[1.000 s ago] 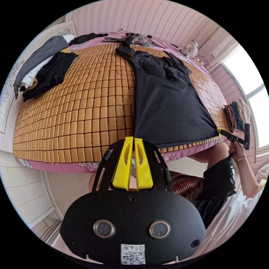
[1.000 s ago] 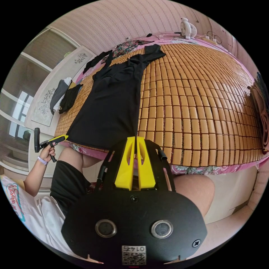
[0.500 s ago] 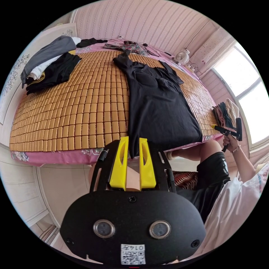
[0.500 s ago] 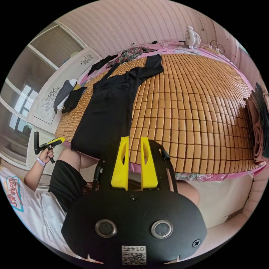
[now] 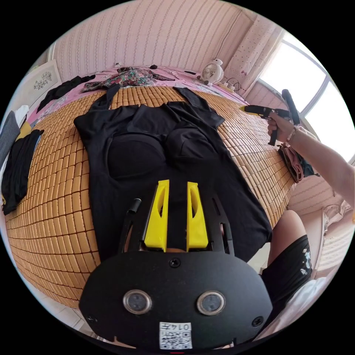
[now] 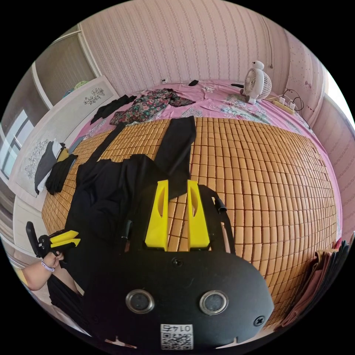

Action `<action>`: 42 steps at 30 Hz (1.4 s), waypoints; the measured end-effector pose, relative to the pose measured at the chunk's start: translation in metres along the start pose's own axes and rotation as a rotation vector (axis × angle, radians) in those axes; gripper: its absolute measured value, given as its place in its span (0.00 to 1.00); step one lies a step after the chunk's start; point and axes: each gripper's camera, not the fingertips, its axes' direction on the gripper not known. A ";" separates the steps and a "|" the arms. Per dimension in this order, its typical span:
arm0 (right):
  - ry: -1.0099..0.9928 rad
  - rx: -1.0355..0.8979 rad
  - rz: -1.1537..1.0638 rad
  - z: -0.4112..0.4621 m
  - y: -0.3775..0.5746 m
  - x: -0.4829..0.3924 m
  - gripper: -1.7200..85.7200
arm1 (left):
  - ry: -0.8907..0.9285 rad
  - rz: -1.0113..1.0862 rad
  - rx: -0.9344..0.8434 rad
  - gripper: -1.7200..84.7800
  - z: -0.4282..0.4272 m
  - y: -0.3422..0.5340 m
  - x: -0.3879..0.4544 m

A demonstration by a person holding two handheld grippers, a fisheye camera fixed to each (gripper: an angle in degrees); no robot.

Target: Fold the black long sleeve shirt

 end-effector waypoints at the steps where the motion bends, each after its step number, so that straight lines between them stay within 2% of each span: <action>1: 0.008 -0.017 0.006 0.016 -0.012 0.004 0.08 | -0.033 0.017 -0.035 0.09 0.016 -0.001 0.003; 5: 0.108 -0.087 -0.042 0.065 -0.035 0.011 0.04 | -0.059 0.067 -0.021 0.08 0.038 0.013 0.008; 8: 0.073 -0.172 -0.049 0.085 -0.032 0.015 0.02 | -0.073 0.075 -0.015 0.08 0.043 0.024 0.011; 9: 0.060 -0.138 -0.038 0.082 -0.028 0.016 0.02 | -0.075 0.076 -0.014 0.08 0.045 0.028 0.012; 12: -0.061 -0.068 0.021 0.059 0.003 0.028 0.02 | -0.079 0.078 -0.014 0.08 0.050 0.037 0.014; 14: -0.132 0.097 0.057 0.014 0.050 0.033 0.02 | -0.082 0.081 -0.014 0.08 0.053 0.042 0.015; 16: -0.162 0.163 0.064 -0.014 0.093 0.027 0.02 | -0.083 0.080 -0.012 0.08 0.057 0.048 0.016; 19: -0.218 0.169 0.073 -0.052 0.159 0.008 0.03 | -0.086 0.080 -0.012 0.08 0.062 0.055 0.017; 22: -0.245 0.155 -0.029 -0.089 0.198 -0.025 0.03 | -0.102 0.095 -0.013 0.08 0.068 0.061 0.022; 30: -0.187 0.295 -0.191 -0.154 0.155 -0.027 0.03 | -0.188 0.143 -0.011 0.07 0.084 0.074 0.040; 35: 0.081 0.149 -0.059 -0.113 0.122 0.037 0.05 | -0.190 0.142 -0.008 0.08 0.093 0.078 0.040; 40: -0.049 0.140 -0.004 -0.121 0.186 0.062 0.09 | -0.107 0.068 -0.004 0.09 0.093 0.075 0.027; 42: -0.075 0.089 -0.021 -0.119 0.217 0.057 0.10 | -0.078 0.089 0.060 0.09 0.082 0.071 0.030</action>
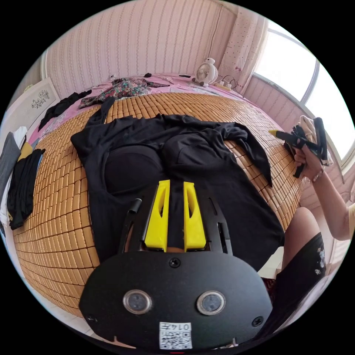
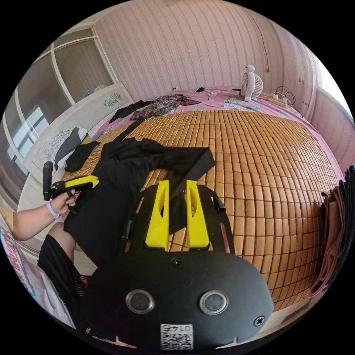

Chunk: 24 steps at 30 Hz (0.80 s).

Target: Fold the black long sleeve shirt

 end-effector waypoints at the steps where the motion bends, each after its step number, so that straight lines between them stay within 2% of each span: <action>1: -0.023 -0.040 -0.001 0.002 0.018 -0.004 0.11 | -0.006 0.027 0.039 0.09 -0.006 -0.007 0.004; 4: -0.093 -0.139 -0.025 0.017 0.047 -0.016 0.09 | 0.009 0.085 0.088 0.09 -0.004 -0.036 0.013; 5: -0.080 -0.194 -0.045 0.029 0.053 -0.020 0.08 | 0.022 0.092 0.087 0.10 0.000 -0.044 0.014; 8: -0.005 -0.179 -0.086 0.028 0.053 -0.018 0.05 | 0.065 0.110 0.042 0.10 0.031 -0.083 0.020; 10: -0.144 -0.192 -0.056 0.024 0.048 0.000 0.03 | 0.108 0.080 0.019 0.10 0.058 -0.111 0.022; 12: -0.291 -0.097 -0.022 0.002 0.043 0.024 0.04 | 0.134 0.066 -0.007 0.11 0.077 -0.131 0.025; 14: -0.477 0.121 0.089 -0.045 0.042 0.073 0.04 | 0.124 0.089 -0.034 0.11 0.094 -0.150 0.033; 16: -0.507 0.266 0.248 -0.078 0.050 0.114 0.04 | 0.093 0.110 -0.063 0.11 0.116 -0.171 0.044; 17: -0.428 0.342 0.348 -0.097 0.058 0.133 0.04 | 0.100 0.096 -0.075 0.11 0.123 -0.176 0.045; 19: -0.231 0.363 0.444 -0.114 0.068 0.147 0.04 | 0.161 0.058 -0.125 0.11 0.149 -0.194 0.052; 20: -0.117 0.333 0.471 -0.116 0.072 0.151 0.05 | 0.158 0.058 -0.138 0.11 0.156 -0.199 0.055; 24: 0.078 0.268 0.559 -0.107 0.088 0.154 0.07 | 0.076 0.078 -0.172 0.11 0.188 -0.221 0.073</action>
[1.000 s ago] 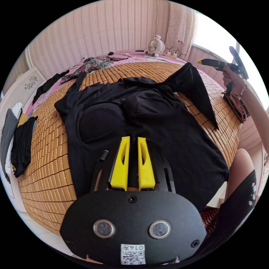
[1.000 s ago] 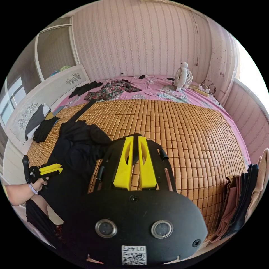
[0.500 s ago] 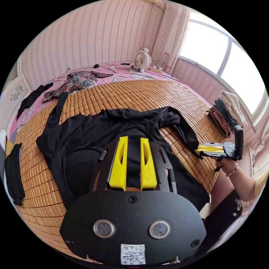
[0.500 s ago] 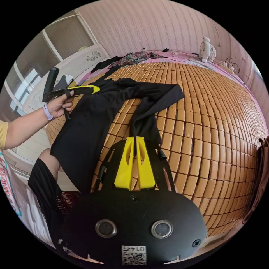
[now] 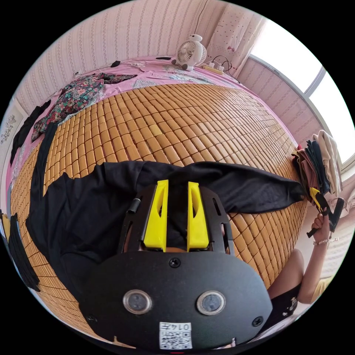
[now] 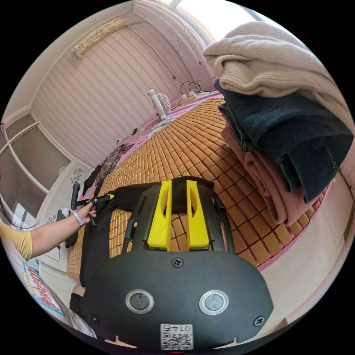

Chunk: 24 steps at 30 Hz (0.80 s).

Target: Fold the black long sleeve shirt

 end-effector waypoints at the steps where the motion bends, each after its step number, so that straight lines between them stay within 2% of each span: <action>1: 0.051 0.003 -0.004 0.004 0.004 -0.002 0.07 | -0.004 -0.007 -0.004 0.11 0.005 -0.006 0.001; 6: 0.222 -0.073 -0.160 0.036 -0.001 -0.032 0.07 | -0.045 -0.005 -0.014 0.10 0.017 -0.026 0.009; 10: 0.352 -0.268 -0.207 0.083 0.002 -0.046 0.05 | -0.071 0.014 -0.029 0.09 0.027 -0.056 0.013; 15: 0.438 -0.248 -0.299 0.097 0.010 -0.069 0.03 | -0.132 0.088 -0.076 0.08 0.044 -0.087 0.022; 19: 0.550 -0.239 -0.321 0.110 0.016 -0.082 0.02 | -0.142 0.063 -0.083 0.07 0.045 -0.105 0.023; 24: 0.551 -0.239 -0.314 0.124 0.018 -0.095 0.02 | -0.154 0.095 -0.054 0.04 0.041 -0.112 0.031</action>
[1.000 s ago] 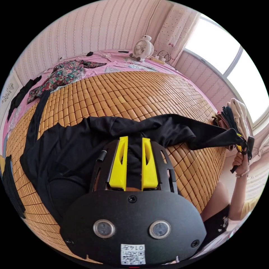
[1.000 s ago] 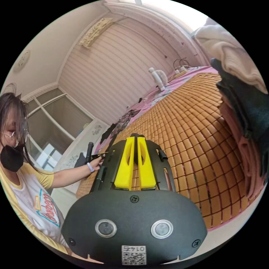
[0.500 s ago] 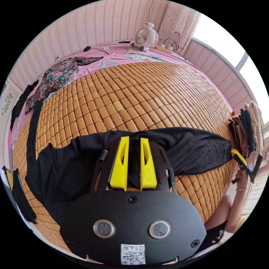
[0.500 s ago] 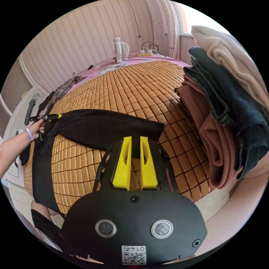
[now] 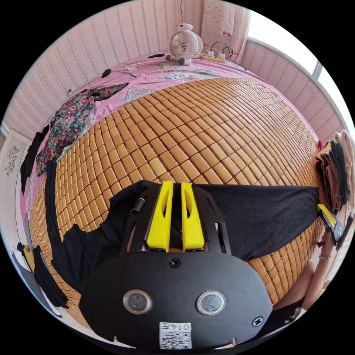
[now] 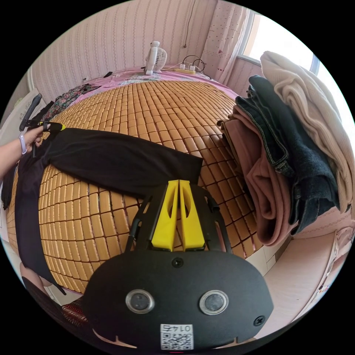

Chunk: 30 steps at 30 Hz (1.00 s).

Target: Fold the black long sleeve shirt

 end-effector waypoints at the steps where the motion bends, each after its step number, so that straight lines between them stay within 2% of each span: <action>1: 0.013 0.006 0.016 0.001 -0.001 -0.002 0.02 | 0.006 -0.020 0.001 0.03 0.000 -0.002 -0.001; 5: 0.021 0.016 0.051 0.004 -0.001 -0.008 0.02 | 0.016 -0.075 0.029 0.02 -0.002 -0.008 0.000; 10: 0.004 0.014 0.058 0.009 -0.004 -0.021 0.02 | -0.105 0.010 0.035 0.01 -0.012 -0.016 0.018; 13: 0.011 0.013 0.048 0.012 -0.005 -0.032 0.02 | -0.079 -0.029 0.046 0.01 -0.028 -0.014 0.007; 17: 0.036 0.014 0.036 0.017 -0.008 -0.049 0.02 | -0.040 -0.092 0.191 0.01 -0.092 0.012 -0.017; 21: 0.062 0.015 0.021 0.021 -0.011 -0.063 0.02 | 0.066 -0.109 0.241 0.01 -0.176 0.088 -0.052; 24: 0.087 0.026 0.037 0.023 -0.011 -0.071 0.01 | 0.121 -0.133 0.178 0.01 -0.221 0.179 -0.075; 28: 0.258 0.084 0.123 0.011 0.000 -0.084 0.02 | 0.121 -0.227 0.079 0.01 -0.270 0.327 -0.094; 30: 0.214 0.159 0.192 -0.007 0.005 -0.089 0.02 | 0.115 -0.284 0.042 0.02 -0.281 0.384 -0.098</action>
